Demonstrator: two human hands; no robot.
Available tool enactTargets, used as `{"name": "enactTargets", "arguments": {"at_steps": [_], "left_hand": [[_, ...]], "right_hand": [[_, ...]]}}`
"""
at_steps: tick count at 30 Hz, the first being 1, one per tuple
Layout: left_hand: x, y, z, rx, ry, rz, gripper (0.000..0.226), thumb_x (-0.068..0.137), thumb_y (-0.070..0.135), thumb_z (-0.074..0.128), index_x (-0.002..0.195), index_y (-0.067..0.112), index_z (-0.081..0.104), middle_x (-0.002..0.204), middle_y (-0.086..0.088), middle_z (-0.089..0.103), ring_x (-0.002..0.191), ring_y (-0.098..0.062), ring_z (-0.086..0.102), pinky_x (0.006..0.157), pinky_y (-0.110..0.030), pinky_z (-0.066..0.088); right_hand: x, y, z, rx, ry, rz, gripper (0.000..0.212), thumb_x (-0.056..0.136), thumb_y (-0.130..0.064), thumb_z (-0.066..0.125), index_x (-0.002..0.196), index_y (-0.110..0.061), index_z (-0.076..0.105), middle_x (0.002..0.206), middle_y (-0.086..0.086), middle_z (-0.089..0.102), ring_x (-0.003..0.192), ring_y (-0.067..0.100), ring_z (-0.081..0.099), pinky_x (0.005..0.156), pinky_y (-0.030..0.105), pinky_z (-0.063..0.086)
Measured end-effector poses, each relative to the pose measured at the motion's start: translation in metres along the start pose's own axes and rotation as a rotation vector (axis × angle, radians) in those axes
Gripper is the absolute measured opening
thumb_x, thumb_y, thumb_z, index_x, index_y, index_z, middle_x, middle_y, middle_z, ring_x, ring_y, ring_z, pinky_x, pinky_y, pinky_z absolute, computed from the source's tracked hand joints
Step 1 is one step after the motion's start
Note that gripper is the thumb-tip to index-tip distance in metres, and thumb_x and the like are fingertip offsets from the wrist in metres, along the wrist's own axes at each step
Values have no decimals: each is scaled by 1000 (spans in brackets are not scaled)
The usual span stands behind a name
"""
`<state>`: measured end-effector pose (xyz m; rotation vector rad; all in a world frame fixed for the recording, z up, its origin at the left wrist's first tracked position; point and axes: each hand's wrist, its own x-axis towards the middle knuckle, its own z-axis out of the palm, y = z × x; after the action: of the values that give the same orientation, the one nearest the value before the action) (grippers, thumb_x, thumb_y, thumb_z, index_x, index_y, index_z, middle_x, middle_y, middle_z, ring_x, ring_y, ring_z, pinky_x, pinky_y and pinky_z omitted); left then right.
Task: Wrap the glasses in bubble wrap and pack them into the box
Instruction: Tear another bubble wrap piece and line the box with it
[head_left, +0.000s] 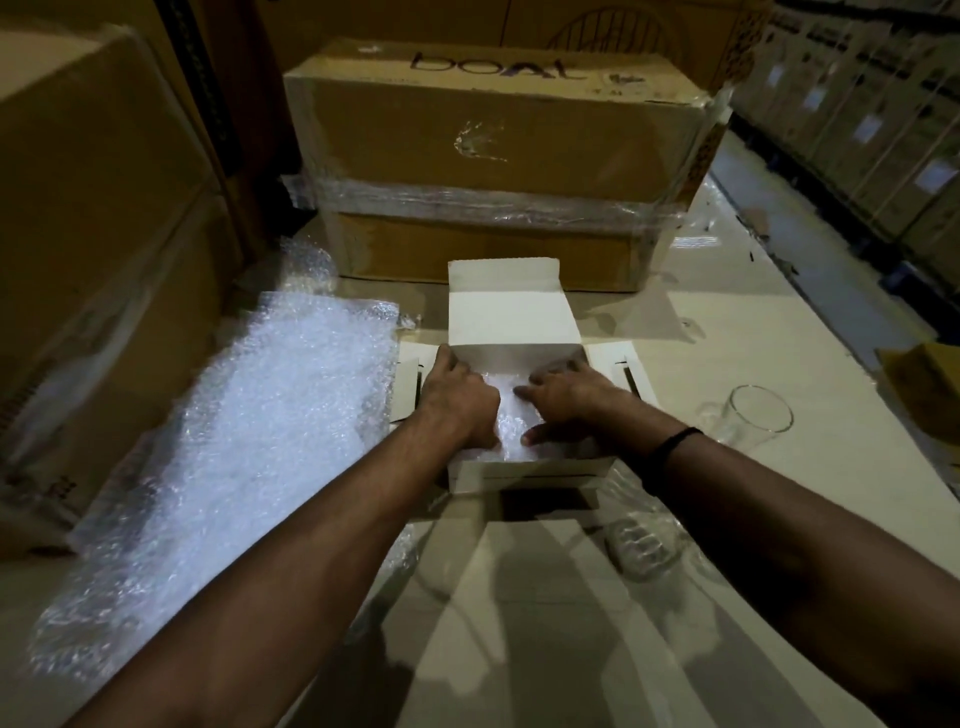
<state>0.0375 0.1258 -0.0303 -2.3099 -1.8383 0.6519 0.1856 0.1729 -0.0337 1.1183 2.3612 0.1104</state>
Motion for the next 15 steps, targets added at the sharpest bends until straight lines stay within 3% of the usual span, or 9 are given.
{"name": "enactTargets", "arguments": {"at_steps": [3, 5, 9, 11, 15], "left_hand": [[-5, -13, -4, -39, 63, -4, 64, 79, 69, 59, 122, 21, 63, 136, -10, 56, 134, -29, 39, 114, -59, 5], [-9, -14, -4, -2, 25, -6, 65, 77, 69, 62, 121, 21, 63, 138, -12, 54, 138, -30, 34, 114, -61, 1], [-7, 2, 1, 53, -123, -29, 56, 79, 58, 65, 120, 19, 64, 142, -16, 51, 145, -39, 18, 115, -62, -7], [-6, 4, 0, 52, -121, -24, 54, 80, 58, 65, 117, 19, 66, 138, -18, 54, 143, -40, 22, 115, -62, -6], [-10, -6, -10, -10, 2, 42, 55, 79, 64, 63, 116, 24, 67, 136, -11, 56, 137, -32, 35, 113, -60, 1]], "right_hand": [[-12, 14, -12, -40, 25, 20, 83, 76, -72, 59, 142, -25, 41, 147, 5, 44, 138, 26, 36, 114, 52, 18], [-20, 20, -15, -106, -26, 27, 82, 70, -70, 67, 134, -22, 51, 142, 4, 49, 139, 26, 33, 115, 59, 7], [-31, 8, -6, -206, -95, 51, 47, 85, -38, 65, 126, -15, 58, 142, 15, 49, 146, 38, 15, 112, 66, -9], [-33, 3, -3, -223, -73, 63, 40, 89, -32, 59, 124, -14, 59, 140, 20, 50, 145, 41, 14, 110, 67, -12], [-33, 9, -10, -145, 12, 5, 55, 79, -45, 71, 128, -24, 58, 139, 13, 50, 142, 34, 26, 113, 64, -3]]}}
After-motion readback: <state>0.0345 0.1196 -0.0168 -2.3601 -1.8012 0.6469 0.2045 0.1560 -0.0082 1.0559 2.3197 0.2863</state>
